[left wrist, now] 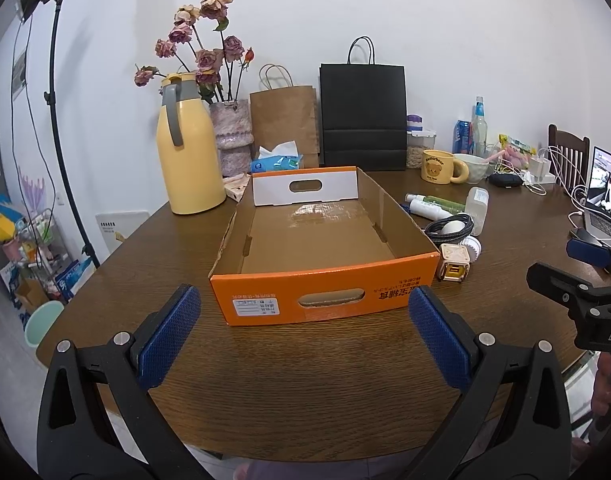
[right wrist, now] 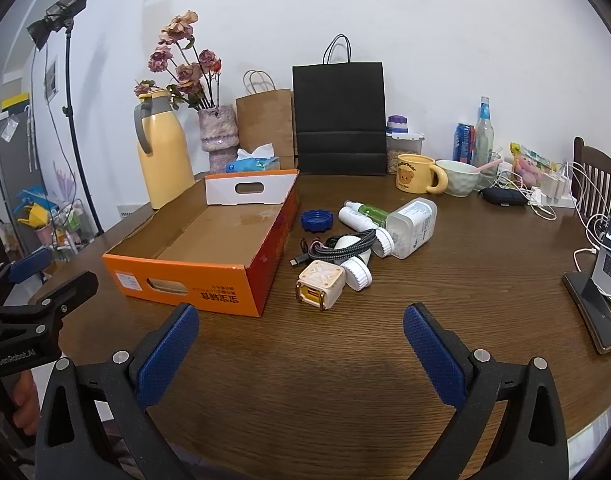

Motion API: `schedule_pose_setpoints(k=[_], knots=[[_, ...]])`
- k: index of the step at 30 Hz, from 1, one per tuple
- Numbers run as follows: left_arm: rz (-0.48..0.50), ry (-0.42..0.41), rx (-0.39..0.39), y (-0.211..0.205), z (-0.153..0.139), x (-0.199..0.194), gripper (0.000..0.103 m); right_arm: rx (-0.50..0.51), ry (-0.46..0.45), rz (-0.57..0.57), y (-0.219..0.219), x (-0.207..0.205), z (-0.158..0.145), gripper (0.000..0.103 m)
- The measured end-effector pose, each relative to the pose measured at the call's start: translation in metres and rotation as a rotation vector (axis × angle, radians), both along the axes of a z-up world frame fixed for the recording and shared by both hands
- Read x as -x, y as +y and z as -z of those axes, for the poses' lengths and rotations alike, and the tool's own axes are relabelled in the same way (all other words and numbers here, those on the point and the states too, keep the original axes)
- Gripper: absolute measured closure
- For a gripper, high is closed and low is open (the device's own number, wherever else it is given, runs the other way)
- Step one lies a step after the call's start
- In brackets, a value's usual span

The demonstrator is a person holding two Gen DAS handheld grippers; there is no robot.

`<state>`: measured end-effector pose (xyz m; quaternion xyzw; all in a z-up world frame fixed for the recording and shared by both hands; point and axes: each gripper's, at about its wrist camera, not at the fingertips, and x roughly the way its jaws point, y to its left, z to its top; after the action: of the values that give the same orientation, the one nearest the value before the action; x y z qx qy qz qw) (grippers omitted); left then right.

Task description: Organize rigid objects

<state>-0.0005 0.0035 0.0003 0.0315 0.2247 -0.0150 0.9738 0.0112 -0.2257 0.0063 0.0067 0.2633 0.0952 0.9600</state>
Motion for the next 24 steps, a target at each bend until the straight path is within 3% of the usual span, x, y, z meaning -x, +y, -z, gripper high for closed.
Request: schedule_pose_setpoints(k=[24], knots=[[-0.005,-0.002,0.013,0.0047,0.0007,0.0016,0.0,0.001,0.007,-0.008,0.0036,0.0,-0.0004,0.0]])
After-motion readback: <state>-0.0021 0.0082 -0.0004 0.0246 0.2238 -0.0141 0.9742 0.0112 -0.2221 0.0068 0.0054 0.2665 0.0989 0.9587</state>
